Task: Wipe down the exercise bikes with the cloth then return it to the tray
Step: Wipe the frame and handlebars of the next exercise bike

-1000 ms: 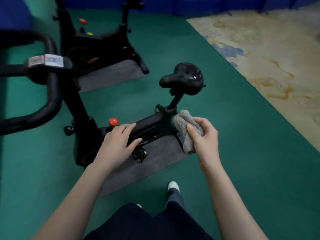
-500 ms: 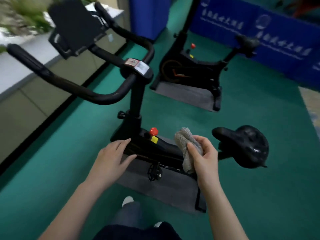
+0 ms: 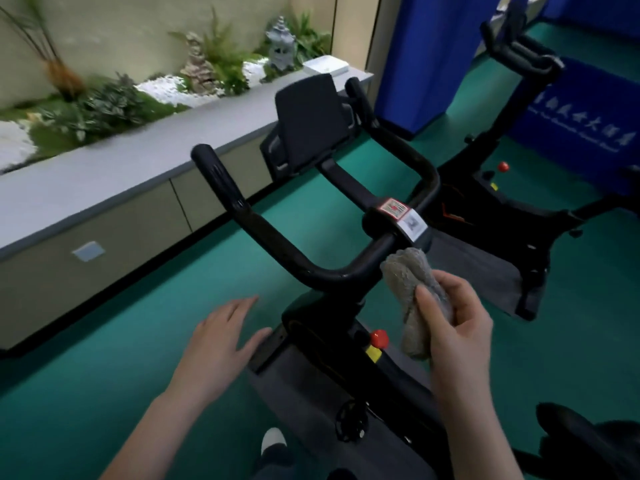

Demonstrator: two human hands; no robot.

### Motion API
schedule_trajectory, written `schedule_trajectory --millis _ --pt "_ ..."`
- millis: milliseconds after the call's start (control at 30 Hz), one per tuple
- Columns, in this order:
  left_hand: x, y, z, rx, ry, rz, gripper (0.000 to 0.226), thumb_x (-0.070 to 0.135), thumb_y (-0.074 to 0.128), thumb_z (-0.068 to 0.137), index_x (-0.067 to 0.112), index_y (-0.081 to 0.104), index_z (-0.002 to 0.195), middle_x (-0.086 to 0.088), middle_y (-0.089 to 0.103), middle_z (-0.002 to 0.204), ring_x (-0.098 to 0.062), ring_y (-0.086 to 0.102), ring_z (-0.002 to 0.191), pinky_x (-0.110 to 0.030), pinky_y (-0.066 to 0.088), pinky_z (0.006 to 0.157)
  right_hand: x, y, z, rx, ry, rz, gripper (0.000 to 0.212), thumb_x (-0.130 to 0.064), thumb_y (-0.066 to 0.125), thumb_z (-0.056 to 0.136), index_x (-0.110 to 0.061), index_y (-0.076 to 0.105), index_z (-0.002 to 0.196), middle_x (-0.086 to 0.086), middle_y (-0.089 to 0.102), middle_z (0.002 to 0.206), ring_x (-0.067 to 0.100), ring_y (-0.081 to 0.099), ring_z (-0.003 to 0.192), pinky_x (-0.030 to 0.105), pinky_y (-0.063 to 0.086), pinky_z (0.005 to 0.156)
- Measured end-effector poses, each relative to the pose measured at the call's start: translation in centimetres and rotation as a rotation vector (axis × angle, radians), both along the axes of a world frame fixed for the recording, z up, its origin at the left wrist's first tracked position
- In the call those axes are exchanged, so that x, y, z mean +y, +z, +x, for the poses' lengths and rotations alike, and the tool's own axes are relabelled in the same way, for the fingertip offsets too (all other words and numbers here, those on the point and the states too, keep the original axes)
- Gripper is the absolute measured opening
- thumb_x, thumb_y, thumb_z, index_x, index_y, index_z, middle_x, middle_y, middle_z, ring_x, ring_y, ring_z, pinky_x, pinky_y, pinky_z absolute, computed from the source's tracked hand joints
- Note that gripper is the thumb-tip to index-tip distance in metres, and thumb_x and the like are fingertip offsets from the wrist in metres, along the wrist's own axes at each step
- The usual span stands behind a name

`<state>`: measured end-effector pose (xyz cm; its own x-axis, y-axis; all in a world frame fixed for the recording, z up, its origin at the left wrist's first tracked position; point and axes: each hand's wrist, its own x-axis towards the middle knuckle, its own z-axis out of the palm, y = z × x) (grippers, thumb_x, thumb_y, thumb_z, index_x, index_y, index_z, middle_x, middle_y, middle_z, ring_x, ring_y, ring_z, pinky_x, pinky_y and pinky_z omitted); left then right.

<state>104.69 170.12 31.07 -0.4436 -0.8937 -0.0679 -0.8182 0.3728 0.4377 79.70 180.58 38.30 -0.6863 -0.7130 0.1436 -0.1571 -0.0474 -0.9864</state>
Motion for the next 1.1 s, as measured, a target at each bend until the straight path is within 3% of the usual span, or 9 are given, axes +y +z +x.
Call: schedule_trajectory --millis 133,267,433,600,700,833,1000,1100 --pt "-3.6 0.8 1.3 0.032 0.065 -0.039 0.069 0.060 0.031 0.087 0.025 0.030 0.146 0.006 0.043 0.141 -0.012 0.037 0.130 -0.029 0.029 0.110 -4.4 1.6 1.4 0.040 0.077 -0.057 0.015 -0.009 0.063 0.089 -0.022 0.066 0.097 -0.011 0.069 0.086 0.000 0.064 0.074 0.011 0.048 0.060" --pt "-5.9 1.5 1.9 0.087 0.146 -0.061 0.064 0.057 0.037 0.090 0.026 0.031 0.146 0.008 0.043 0.141 -0.011 0.038 0.130 -0.029 0.030 0.109 -8.0 2.0 3.1 0.081 0.195 0.008 0.015 -0.009 0.064 0.088 -0.020 0.066 0.099 -0.005 0.069 0.091 0.010 0.066 0.083 0.024 0.054 0.070" --pt "-7.9 2.5 1.7 0.200 0.209 -0.058 0.075 0.066 0.027 0.082 0.026 0.029 0.145 0.007 0.043 0.140 -0.012 0.040 0.129 -0.032 0.035 0.108 -12.0 2.5 4.4 0.181 0.329 0.054 0.016 -0.011 0.063 0.089 -0.024 0.064 0.099 -0.010 0.067 0.092 0.011 0.065 0.086 0.036 0.055 0.077" --pt "-10.1 3.2 0.3 0.350 0.285 -0.064 0.068 0.059 0.041 0.088 0.032 0.020 0.147 0.011 0.044 0.139 -0.008 0.043 0.125 -0.034 0.041 0.102 -17.2 3.7 6.6 0.335 0.486 0.000 0.021 -0.004 0.062 0.089 -0.022 0.063 0.100 -0.019 0.065 0.091 -0.003 0.062 0.091 0.015 0.049 0.080" --pt "-11.6 4.1 -0.7 0.509 0.383 -0.040 0.071 0.052 0.052 0.087 0.032 0.021 0.147 0.011 0.049 0.133 -0.005 0.049 0.115 -0.032 0.045 0.096 -21.3 5.2 8.2 0.424 0.561 -0.100 0.020 -0.002 0.060 0.089 -0.016 0.064 0.103 -0.015 0.065 0.094 -0.007 0.062 0.090 0.009 0.046 0.077" --pt "-13.4 5.6 -2.2 0.717 0.453 -0.012 0.072 0.045 0.059 0.086 0.032 0.022 0.147 0.012 0.052 0.125 -0.004 0.057 0.103 -0.032 0.050 0.088 -26.5 6.5 9.8 0.593 0.608 -0.174 0.021 -0.003 0.059 0.090 -0.011 0.064 0.109 -0.001 0.065 0.103 0.010 0.062 0.099 0.021 0.050 0.085" --pt "-14.8 6.2 -3.5 0.935 0.549 0.036 0.068 0.024 0.064 0.088 0.030 0.028 0.145 0.007 0.055 0.124 -0.005 0.061 0.100 -0.024 0.052 0.079 -30.9 6.7 11.2 0.877 0.763 -0.125 0.027 0.001 0.054 0.090 -0.005 0.064 0.114 0.005 0.063 0.112 0.024 0.053 0.111 0.013 0.032 0.088" --pt "-14.7 6.1 -3.7 1.003 0.563 0.038 0.067 0.017 0.065 0.088 0.029 0.031 0.144 0.005 0.056 0.123 -0.009 0.062 0.100 -0.020 0.051 0.074 -31.4 6.6 11.1 0.920 0.827 -0.065 0.027 0.000 0.052 0.091 -0.006 0.064 0.114 0.009 0.063 0.116 0.027 0.052 0.112 0.016 0.031 0.090"
